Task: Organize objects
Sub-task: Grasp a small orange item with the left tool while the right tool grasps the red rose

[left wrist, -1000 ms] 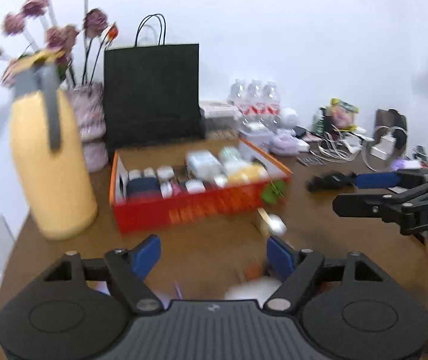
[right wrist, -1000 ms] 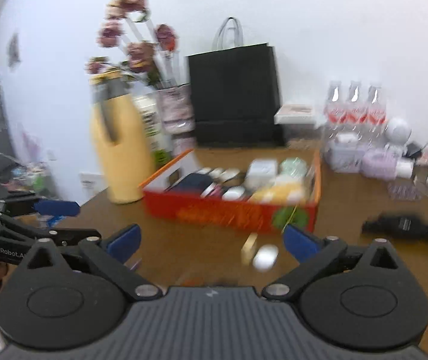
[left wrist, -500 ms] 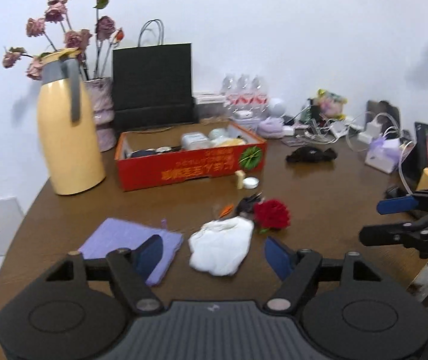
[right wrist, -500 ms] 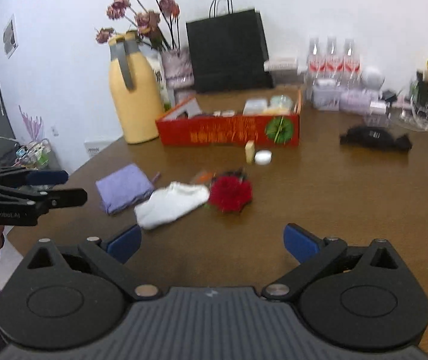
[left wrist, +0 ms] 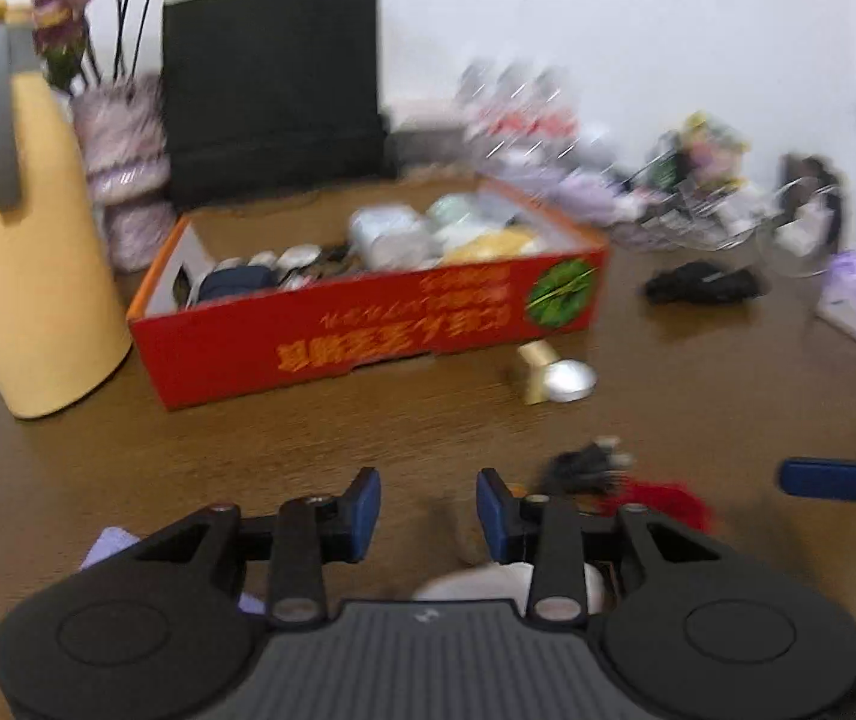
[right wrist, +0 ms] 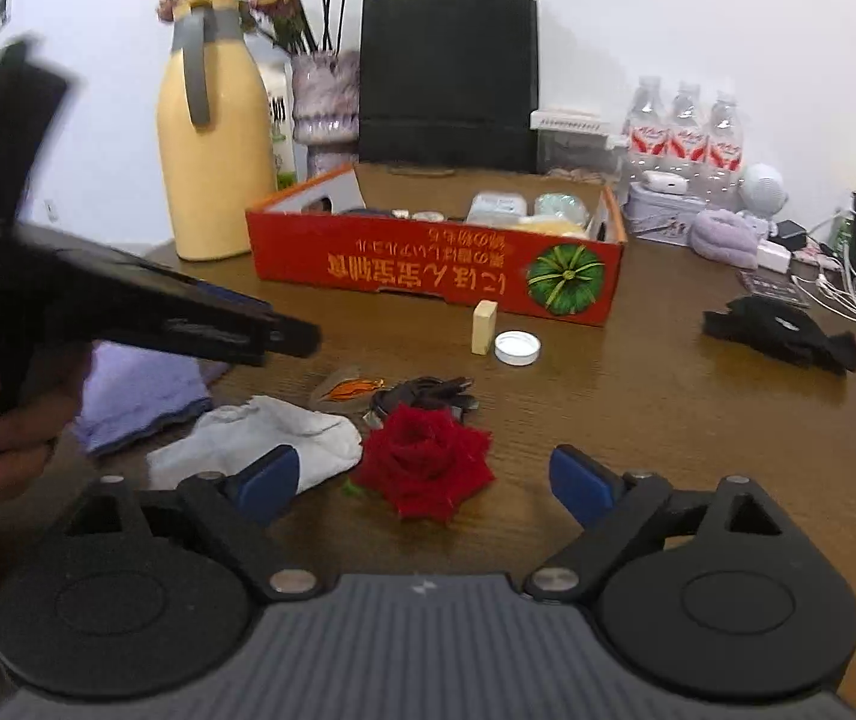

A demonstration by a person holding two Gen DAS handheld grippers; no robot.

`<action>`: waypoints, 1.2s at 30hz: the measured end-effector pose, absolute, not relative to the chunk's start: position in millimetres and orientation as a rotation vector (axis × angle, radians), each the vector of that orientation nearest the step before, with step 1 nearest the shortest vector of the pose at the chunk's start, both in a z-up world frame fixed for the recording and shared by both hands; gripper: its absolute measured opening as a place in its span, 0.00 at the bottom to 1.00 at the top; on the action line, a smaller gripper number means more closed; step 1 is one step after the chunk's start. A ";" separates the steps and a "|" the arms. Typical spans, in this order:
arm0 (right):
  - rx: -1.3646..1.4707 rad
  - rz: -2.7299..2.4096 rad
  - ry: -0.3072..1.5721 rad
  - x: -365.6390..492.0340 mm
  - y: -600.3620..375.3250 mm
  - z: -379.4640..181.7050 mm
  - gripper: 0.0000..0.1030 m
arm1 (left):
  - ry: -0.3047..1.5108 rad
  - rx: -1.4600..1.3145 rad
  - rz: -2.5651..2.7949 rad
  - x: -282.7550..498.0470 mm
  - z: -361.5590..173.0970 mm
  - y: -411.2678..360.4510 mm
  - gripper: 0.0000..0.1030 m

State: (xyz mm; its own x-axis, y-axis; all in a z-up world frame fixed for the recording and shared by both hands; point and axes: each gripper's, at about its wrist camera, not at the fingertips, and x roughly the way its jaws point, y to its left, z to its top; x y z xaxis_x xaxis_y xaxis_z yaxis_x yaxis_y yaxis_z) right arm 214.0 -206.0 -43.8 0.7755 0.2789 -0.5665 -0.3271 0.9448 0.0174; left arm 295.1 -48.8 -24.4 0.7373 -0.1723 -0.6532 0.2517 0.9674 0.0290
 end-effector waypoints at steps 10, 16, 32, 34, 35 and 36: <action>-0.024 0.345 0.674 247.1 -200.6 -67.4 0.60 | 0.734 0.103 -0.307 310.9 -40.7 -58.8 0.09; 0.019 0.338 0.641 237.9 -205.2 -62.4 0.49 | 0.693 0.117 -0.347 289.1 -32.3 -66.7 0.00; 0.041 0.319 0.587 193.6 -216.5 -44.5 0.53 | 0.617 0.069 -0.324 265.6 -14.3 -56.4 0.28; 0.034 0.315 0.589 193.5 -216.2 -45.1 0.54 | 0.649 0.113 -0.326 276.3 -21.9 -67.9 0.19; 0.033 0.313 0.592 193.9 -216.3 -45.6 0.54 | 0.665 0.119 -0.301 283.2 -26.3 -69.8 0.17; 0.033 0.313 0.595 194.1 -216.9 -46.3 0.54 | 0.674 0.104 -0.281 289.3 -29.8 -68.4 0.17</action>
